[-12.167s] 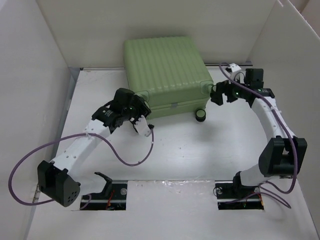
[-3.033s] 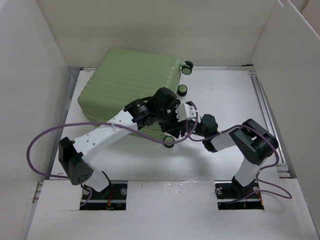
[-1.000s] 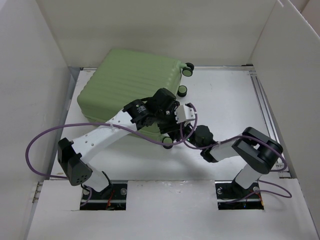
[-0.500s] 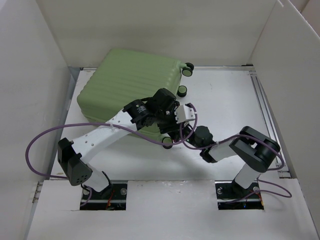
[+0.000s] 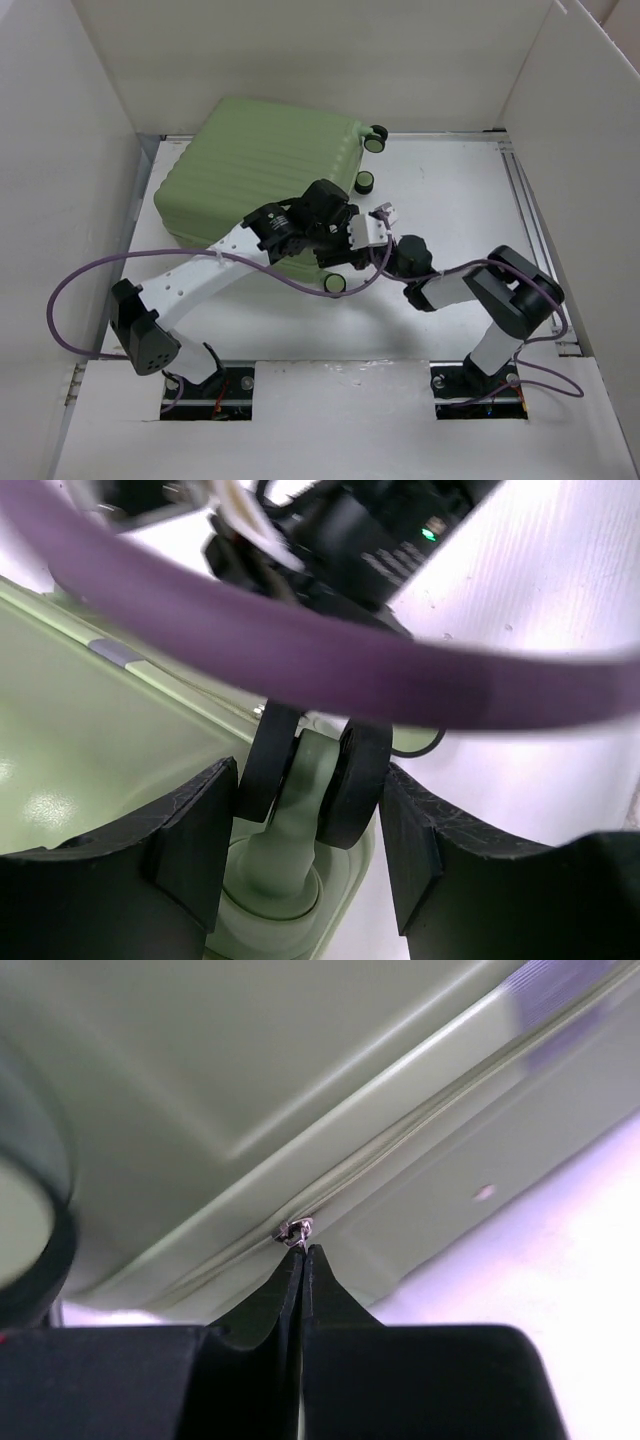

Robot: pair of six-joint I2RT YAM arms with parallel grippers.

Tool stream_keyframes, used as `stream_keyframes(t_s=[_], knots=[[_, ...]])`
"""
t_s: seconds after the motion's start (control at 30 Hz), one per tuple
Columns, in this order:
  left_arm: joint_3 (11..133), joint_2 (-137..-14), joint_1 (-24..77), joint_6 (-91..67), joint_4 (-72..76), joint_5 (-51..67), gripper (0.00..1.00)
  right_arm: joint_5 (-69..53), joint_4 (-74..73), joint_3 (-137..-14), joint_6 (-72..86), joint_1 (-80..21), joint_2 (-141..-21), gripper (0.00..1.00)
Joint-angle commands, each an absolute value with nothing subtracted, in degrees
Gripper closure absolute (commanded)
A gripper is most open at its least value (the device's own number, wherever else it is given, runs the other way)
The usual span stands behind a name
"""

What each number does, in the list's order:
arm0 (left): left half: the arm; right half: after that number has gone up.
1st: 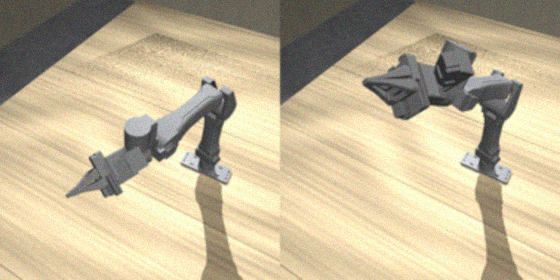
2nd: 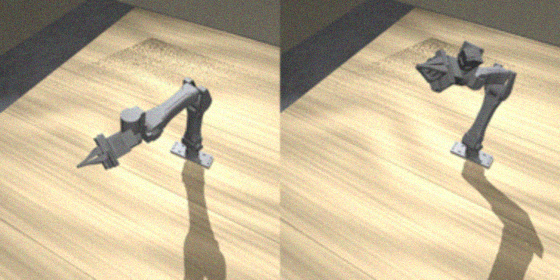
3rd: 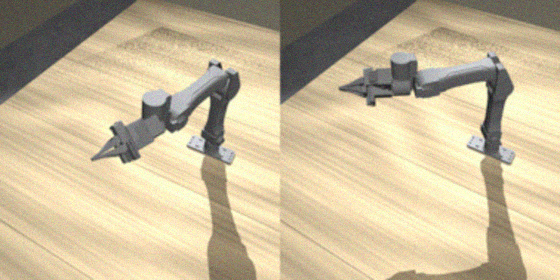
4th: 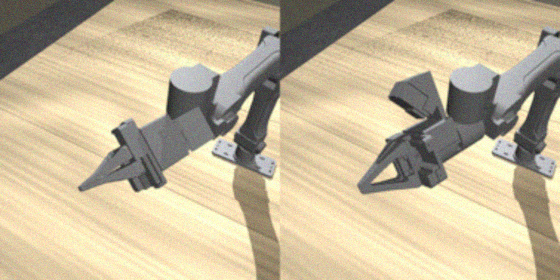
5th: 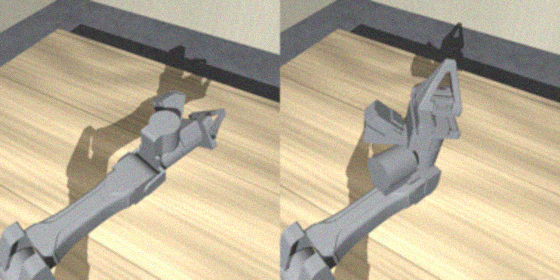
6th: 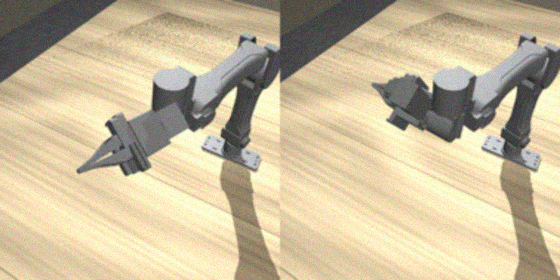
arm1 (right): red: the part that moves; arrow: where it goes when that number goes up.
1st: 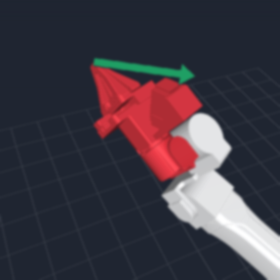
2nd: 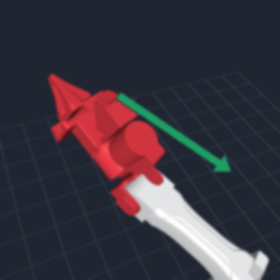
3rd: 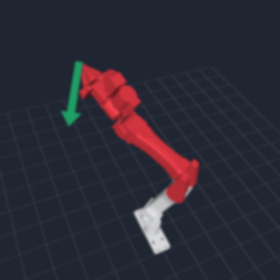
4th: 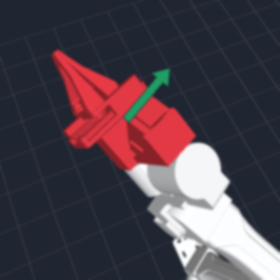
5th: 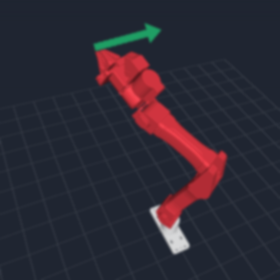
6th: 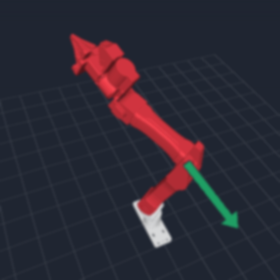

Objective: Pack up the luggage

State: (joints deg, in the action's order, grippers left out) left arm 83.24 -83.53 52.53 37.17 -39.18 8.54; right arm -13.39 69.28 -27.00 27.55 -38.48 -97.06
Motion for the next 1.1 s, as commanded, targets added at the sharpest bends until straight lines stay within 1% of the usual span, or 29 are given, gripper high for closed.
stream_keyframes(t_s=[0.0, 0.07, 0.1, 0.17, 0.2, 0.4, 0.53, 0.7, 0.77, 0.9, 1.07], knots=[[81.92, -77.35, 51.77, 36.21, -41.13, 5.89, 1.0, -8.36, 58.56, -31.28, 25.24, -34.37, -93.26, 1.0], [80.6, -77.34, 51.77, 36.21, -41.66, 5.89, 1.0, -7.82, 53.2, -35.39, 22.34, -32.71, -92.11, 1.0], [80.6, -77.34, 51.77, 36.73, -41.66, 6.5, 1.0, -7.21, 47.87, -36.9, 20.5, -32.0, -92.11, 1.0], [80.07, -77.34, 51.77, 36.74, -42.19, 7.12, 1.0, -7.2, 44.48, -39.54, 19.25, -28.94, -92.11, 1.0], [79.37, -76.82, 51.77, 36.74, -42.19, 7.12, 1.0, -7.9, 43.17, -41.9, 18.73, -27.61, -94.2, 1.0], [76.12, -75.68, 51.77, 37.27, -43.32, 9.05, 1.0, -11.51, 42.63, -48.59, 20.04, -18.74, -101.5, 1.0], [74.0, -74.62, 52.38, 38.32, -44.03, 9.58, 1.0, -15.37, 41.93, -57.01, 23.37, -14.43, -107.3, 1.0], [71.89, -74.09, 53.52, 38.32, -44.65, 10.99, 1.0, -17.31, 41.92, -64.68, 31.19, -10.82, -114.51, 1.0], [70.85, -74.09, 53.53, 38.84, -45.18, 11.6, 1.0, -18.19, 44.72, -67.31, 34.61, -9.76, -116.79, 1.0], [69.79, -74.09, 53.53, 38.85, -45.7, 13.44, 1.0, -22.14, 44.74, -74.87, 38.22, -7.3, -122.41, 1.0], [68.55, -74.09, 54.05, 38.85, -45.7, 15.37, 1.0, -22.15, 43.07, -82.16, 40.25, -5.28, -127.26, 1.0]])
